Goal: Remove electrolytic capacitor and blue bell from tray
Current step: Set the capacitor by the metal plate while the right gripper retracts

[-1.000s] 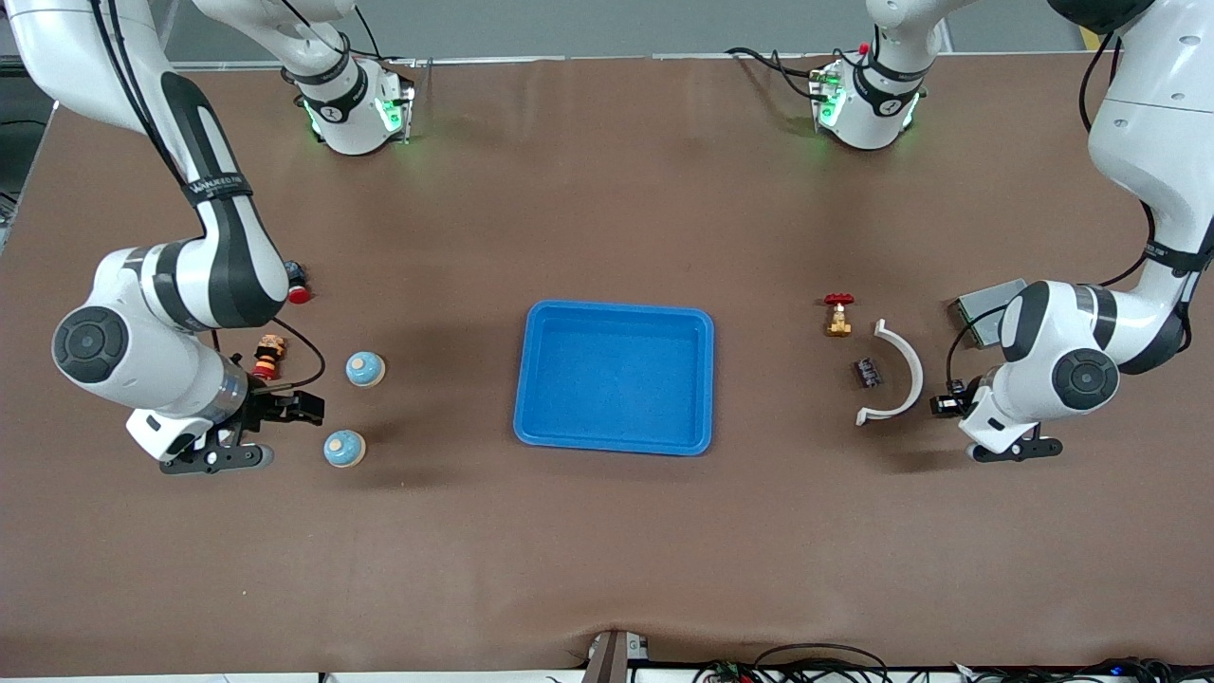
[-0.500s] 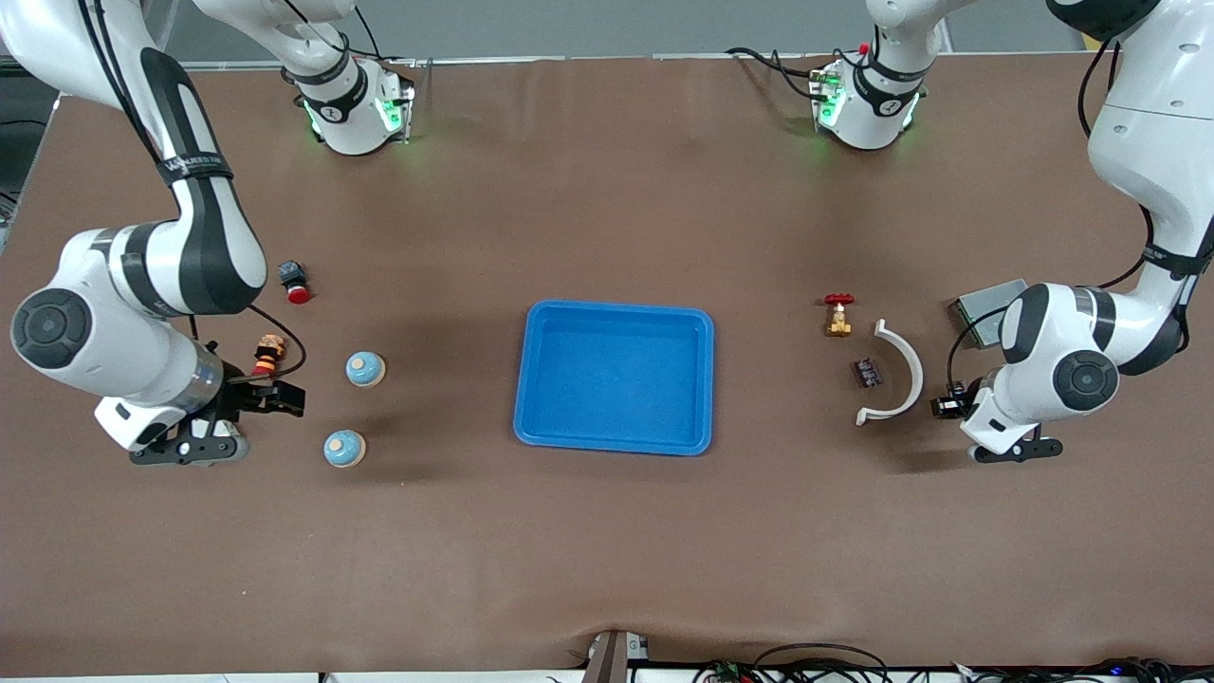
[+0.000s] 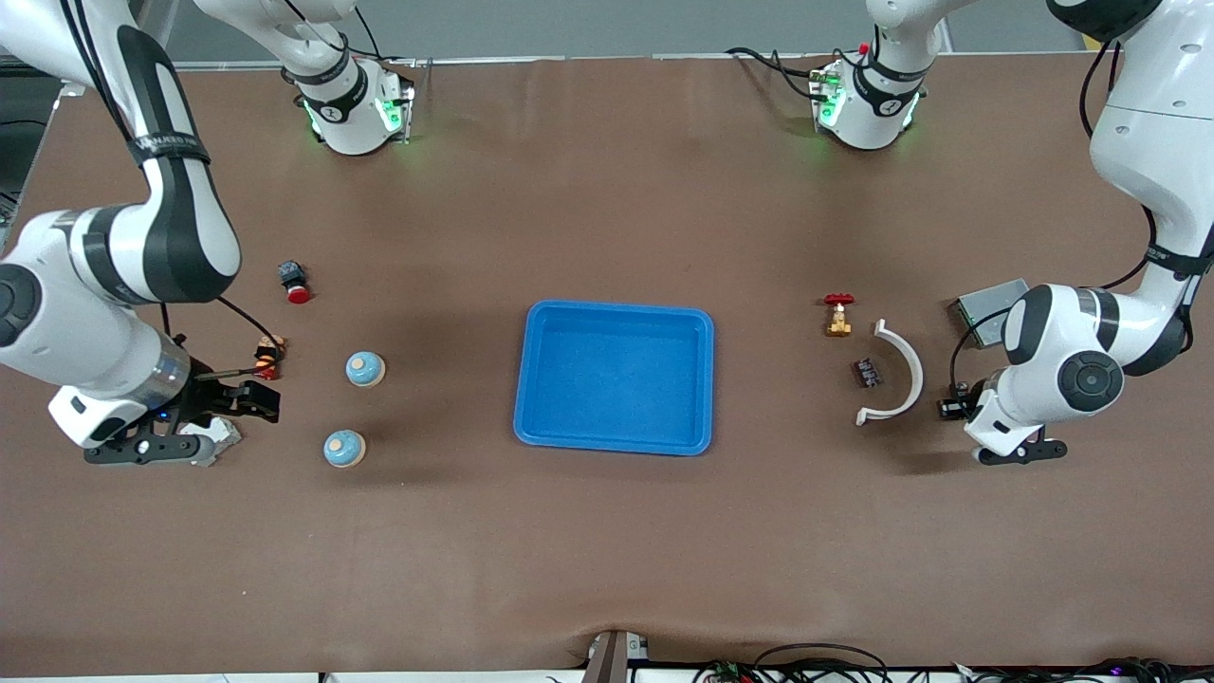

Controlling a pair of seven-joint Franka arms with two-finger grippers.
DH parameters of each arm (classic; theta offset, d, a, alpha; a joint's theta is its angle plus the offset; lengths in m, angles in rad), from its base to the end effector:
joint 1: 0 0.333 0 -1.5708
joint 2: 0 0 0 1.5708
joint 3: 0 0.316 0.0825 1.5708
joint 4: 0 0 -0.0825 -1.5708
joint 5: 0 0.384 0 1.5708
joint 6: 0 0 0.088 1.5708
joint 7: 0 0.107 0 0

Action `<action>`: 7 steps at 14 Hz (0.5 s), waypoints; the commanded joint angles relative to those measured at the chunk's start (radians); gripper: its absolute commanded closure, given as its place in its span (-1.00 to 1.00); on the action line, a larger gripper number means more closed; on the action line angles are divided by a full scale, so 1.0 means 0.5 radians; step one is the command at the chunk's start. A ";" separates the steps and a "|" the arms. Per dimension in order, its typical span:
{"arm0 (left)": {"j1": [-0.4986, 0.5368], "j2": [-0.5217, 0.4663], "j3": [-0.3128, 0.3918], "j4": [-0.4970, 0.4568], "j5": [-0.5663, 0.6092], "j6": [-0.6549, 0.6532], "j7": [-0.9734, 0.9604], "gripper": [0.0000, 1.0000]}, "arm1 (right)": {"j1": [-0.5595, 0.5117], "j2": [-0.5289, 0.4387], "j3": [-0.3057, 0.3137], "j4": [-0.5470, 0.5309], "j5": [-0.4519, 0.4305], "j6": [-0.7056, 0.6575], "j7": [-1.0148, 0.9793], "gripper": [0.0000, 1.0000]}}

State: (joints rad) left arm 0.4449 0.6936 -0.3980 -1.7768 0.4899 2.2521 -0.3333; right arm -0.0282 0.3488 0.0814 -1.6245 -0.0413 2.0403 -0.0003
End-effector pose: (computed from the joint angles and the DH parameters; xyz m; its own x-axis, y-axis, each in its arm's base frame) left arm 0.6387 0.0588 0.1793 0.9875 0.1115 -0.1117 0.0977 -0.9877 -0.1221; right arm 0.6655 0.0273 0.4270 0.9955 0.0653 0.0681 0.0647 -0.9979 0.0102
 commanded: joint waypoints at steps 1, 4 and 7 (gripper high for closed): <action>0.037 0.003 -0.011 0.016 0.026 0.012 -0.005 -1.00 | -0.020 -0.053 0.021 0.149 -0.019 -0.226 0.000 -1.00; 0.052 -0.010 -0.014 0.025 0.023 0.012 0.010 -1.00 | -0.023 -0.056 0.018 0.355 -0.022 -0.539 -0.003 -1.00; 0.067 -0.071 -0.017 0.035 0.017 -0.013 0.010 -1.00 | -0.030 -0.069 0.012 0.518 -0.022 -0.858 0.004 -1.00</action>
State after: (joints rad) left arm 0.4638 0.6914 -0.3981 -1.7541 0.4899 2.2530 -0.3333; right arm -0.0294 0.3183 0.0793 -1.4111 -0.0426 1.6872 -0.0002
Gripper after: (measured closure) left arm 0.000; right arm 0.000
